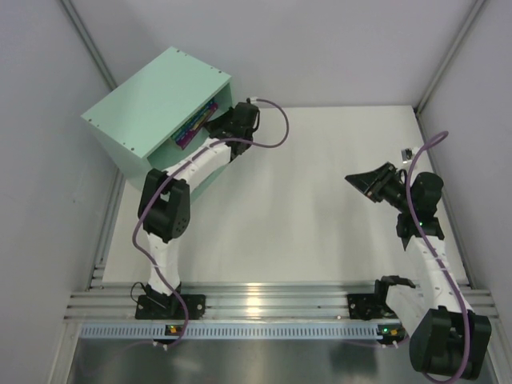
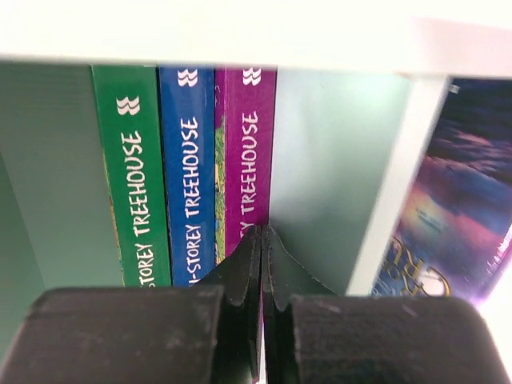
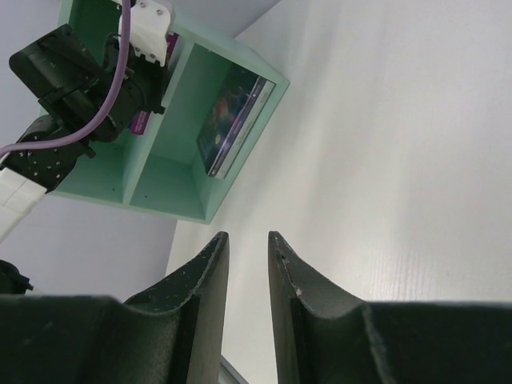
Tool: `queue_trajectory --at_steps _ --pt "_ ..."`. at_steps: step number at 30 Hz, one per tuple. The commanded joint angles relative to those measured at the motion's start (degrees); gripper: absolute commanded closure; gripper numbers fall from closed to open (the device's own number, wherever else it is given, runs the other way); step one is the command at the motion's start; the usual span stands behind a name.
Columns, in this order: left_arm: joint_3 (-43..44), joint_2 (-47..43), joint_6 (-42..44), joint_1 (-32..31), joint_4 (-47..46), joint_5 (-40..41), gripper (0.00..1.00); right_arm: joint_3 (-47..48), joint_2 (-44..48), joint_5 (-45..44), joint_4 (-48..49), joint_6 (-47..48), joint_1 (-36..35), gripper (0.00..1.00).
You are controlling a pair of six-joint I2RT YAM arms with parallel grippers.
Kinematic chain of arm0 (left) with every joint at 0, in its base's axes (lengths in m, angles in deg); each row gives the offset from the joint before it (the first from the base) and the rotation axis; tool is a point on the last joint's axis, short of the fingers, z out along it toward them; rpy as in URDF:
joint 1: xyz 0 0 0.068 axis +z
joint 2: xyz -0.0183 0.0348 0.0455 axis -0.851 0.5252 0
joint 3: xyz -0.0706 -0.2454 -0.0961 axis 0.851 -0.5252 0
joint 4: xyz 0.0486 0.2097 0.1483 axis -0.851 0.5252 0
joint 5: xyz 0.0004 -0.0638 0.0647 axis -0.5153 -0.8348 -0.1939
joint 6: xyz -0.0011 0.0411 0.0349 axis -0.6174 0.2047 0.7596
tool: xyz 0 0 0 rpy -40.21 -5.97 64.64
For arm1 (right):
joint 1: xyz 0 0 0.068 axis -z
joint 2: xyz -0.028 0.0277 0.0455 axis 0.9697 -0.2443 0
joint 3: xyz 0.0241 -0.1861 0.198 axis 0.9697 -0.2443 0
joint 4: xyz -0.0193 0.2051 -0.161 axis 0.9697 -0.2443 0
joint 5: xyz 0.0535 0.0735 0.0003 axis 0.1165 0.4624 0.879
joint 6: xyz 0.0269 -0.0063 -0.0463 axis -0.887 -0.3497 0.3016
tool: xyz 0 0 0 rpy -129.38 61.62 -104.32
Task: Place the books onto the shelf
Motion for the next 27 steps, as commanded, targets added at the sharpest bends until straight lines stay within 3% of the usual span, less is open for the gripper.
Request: queue_trajectory --at_steps 1,27 --pt "2.9 1.8 3.4 2.1 -6.2 2.2 1.00 0.5 -0.1 -0.3 2.8 1.4 0.9 0.74" --pt "0.0 0.7 3.7 4.9 -11.2 9.2 1.00 0.1 -2.1 -0.1 4.5 1.6 1.1 0.74"
